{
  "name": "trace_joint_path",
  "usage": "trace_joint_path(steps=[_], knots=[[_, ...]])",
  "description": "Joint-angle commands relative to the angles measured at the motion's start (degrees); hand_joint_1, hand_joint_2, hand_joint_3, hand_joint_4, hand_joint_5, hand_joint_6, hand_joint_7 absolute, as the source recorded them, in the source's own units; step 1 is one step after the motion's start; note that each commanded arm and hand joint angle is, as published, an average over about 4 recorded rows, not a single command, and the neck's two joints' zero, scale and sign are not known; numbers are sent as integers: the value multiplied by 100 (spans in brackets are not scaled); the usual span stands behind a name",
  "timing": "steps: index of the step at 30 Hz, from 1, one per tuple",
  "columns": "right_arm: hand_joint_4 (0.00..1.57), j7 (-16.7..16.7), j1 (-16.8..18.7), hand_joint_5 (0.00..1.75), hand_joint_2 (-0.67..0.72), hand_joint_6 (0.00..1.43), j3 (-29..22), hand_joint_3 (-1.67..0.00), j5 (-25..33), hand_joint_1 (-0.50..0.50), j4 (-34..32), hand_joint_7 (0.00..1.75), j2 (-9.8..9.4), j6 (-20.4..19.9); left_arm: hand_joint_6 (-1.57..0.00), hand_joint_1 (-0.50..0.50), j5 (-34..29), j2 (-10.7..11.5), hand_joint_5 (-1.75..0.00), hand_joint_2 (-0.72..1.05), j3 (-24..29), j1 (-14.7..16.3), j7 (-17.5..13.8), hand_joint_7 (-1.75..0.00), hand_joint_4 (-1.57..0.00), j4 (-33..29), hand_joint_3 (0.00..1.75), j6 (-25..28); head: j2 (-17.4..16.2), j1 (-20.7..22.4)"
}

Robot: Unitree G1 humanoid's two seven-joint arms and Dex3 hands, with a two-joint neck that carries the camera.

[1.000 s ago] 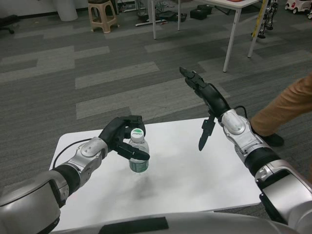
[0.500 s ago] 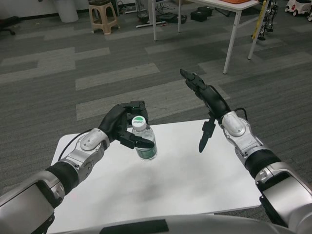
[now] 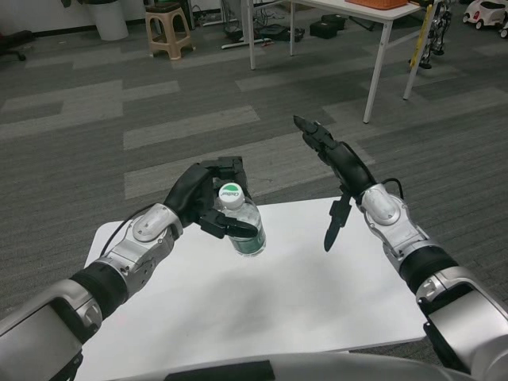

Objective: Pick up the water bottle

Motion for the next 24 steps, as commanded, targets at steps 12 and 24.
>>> trace_joint_path(steps=[12, 24], knots=[[0, -35, -103, 0, 60, 0, -53, 0, 24, -46, -19, 0, -22, -19, -134, 21, 128, 48, -175, 52, 276, 89, 58, -168, -157, -151, 61, 39, 70, -12], [0, -35, -79, 0, 60, 0, -57, 0, 24, -48, -61, 0, -22, -19, -134, 21, 234, 33, -175, 52, 370, 158, 76, -168, -157, -197, 61, 66, 89, -12]])
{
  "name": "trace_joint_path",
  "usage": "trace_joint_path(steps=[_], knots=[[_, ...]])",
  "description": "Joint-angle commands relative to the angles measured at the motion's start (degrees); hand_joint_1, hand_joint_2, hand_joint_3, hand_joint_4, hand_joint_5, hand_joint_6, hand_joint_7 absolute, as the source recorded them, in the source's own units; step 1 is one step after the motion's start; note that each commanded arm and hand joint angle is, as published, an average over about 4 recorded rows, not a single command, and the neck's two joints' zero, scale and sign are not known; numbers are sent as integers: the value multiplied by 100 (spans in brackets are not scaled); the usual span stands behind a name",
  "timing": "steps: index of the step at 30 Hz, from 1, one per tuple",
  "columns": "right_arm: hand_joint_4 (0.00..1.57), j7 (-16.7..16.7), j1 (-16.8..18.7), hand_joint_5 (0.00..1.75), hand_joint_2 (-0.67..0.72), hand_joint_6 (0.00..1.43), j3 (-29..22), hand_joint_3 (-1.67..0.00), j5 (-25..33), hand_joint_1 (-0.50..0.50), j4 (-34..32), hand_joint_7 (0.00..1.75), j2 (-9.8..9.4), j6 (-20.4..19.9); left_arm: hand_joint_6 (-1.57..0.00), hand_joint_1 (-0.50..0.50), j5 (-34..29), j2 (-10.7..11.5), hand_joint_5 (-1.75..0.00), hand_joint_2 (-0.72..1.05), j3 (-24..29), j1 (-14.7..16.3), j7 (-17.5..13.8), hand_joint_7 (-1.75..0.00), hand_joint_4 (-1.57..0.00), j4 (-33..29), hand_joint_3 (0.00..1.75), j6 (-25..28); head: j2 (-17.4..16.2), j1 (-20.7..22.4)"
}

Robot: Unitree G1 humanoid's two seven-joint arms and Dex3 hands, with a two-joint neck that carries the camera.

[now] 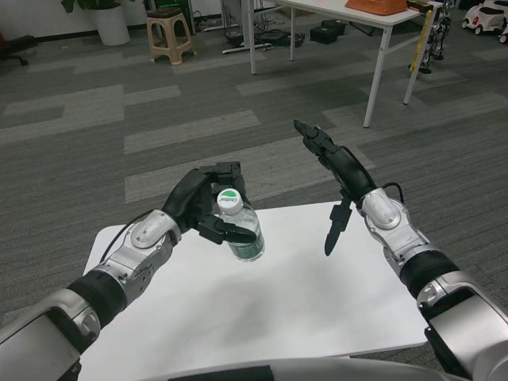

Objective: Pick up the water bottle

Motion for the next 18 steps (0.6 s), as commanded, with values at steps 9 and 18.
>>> trace_joint_path(steps=[9, 18], knots=[[0, -35, -65, 0, 60, 0, -53, 0, 24, -46, -86, 0, -22, -19, -134, 21, -8, 25, -175, 52, 139, 40, 87, -168, -157, -118, 61, 3, 27, -4], [0, -35, -59, 0, 60, 0, -53, 0, 24, -47, -90, 0, -22, -19, -134, 21, 5, 17, -175, 52, 164, 60, 87, -168, -157, -142, 61, 3, 36, -6]])
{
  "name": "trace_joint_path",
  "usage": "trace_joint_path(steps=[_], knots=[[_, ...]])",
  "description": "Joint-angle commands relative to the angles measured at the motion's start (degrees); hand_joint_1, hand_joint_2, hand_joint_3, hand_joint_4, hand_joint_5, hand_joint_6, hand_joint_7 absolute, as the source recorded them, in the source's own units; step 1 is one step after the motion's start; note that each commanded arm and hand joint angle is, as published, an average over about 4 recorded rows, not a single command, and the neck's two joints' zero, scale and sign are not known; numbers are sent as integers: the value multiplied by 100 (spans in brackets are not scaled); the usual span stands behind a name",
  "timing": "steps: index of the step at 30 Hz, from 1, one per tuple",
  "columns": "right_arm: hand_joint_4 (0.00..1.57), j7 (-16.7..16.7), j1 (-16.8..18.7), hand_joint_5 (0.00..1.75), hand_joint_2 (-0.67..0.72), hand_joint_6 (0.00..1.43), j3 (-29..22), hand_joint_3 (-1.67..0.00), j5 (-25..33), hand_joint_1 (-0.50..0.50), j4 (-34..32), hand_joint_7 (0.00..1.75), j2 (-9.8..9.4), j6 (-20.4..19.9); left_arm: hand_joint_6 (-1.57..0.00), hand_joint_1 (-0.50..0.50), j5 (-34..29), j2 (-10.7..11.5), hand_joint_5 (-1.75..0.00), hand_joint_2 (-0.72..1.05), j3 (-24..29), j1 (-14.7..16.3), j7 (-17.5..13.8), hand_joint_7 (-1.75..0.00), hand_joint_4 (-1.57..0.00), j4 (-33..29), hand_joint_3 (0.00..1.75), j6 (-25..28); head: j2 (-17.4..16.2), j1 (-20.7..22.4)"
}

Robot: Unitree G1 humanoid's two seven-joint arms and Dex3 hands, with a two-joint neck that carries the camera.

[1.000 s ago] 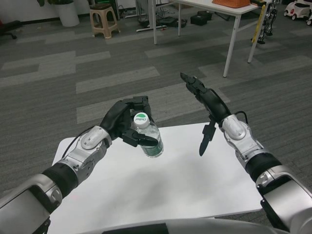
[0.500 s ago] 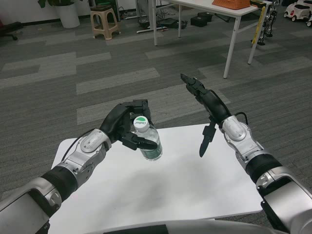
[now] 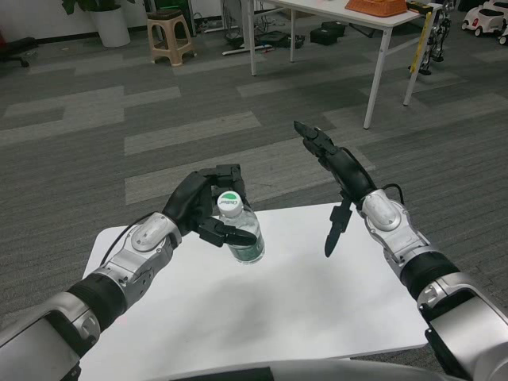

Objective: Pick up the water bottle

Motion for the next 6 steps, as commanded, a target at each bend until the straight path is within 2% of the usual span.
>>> trace_joint_path(steps=[1, 6], knots=[[0, -35, -59, 0, 60, 0, -53, 0, 24, -48, -85, 0, -22, -19, -134, 21, -16, 18, -175, 52, 159, 13, 38, -168, -157, -103, 61, 1, 5, -5], [0, -35, -59, 0, 60, 0, -58, 0, 24, -46, -90, 0, -13, -19, -134, 21, 2, 18, -175, 52, 172, 22, 43, -168, -157, -109, 61, 1, 10, -5]])
